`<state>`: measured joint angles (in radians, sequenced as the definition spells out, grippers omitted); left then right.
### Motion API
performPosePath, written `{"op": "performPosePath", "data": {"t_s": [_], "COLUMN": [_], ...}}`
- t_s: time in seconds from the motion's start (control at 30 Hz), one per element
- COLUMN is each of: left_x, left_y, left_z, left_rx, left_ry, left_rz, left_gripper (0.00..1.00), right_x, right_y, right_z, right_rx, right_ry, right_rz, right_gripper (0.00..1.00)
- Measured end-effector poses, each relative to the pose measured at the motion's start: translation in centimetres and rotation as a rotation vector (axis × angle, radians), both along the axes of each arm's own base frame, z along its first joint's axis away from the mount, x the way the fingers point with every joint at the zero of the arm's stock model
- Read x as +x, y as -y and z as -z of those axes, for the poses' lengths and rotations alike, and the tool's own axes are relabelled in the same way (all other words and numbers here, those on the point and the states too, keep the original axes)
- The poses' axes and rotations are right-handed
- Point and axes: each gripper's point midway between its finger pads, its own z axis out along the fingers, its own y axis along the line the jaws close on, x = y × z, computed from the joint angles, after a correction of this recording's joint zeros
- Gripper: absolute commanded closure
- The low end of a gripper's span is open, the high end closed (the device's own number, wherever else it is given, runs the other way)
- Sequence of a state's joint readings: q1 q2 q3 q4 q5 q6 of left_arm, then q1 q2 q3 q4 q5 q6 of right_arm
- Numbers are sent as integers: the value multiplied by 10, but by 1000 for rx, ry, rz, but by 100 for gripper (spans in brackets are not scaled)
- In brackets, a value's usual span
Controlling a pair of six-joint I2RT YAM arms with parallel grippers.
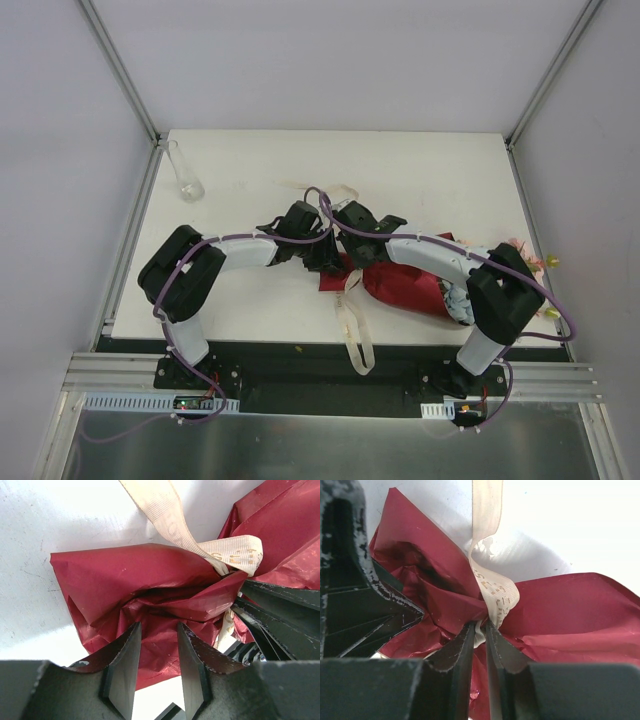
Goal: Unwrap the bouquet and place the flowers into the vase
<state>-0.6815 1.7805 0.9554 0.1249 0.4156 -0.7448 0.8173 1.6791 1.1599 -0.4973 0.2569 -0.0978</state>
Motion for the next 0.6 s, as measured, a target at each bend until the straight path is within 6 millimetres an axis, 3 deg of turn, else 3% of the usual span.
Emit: {"op": "performPosePath", "data": {"t_s": [0.17,0.3,0.6], "left_x": [0,0,0], "left_y": [0,0,0], "left_z": [0,1,5], "left_rx": [0,1,5], "left_ry": [0,-1,-5], "left_rz": [0,0,2], "left_gripper": [66,66,66], "right_x": [0,0,-3], "right_y": [0,-1,-8], "right_z": [0,0,7], "right_rx": [2,6,172], "right_ry": [2,0,-97], "right_rz": [0,1,57], "right_gripper": [88,99,99]}}
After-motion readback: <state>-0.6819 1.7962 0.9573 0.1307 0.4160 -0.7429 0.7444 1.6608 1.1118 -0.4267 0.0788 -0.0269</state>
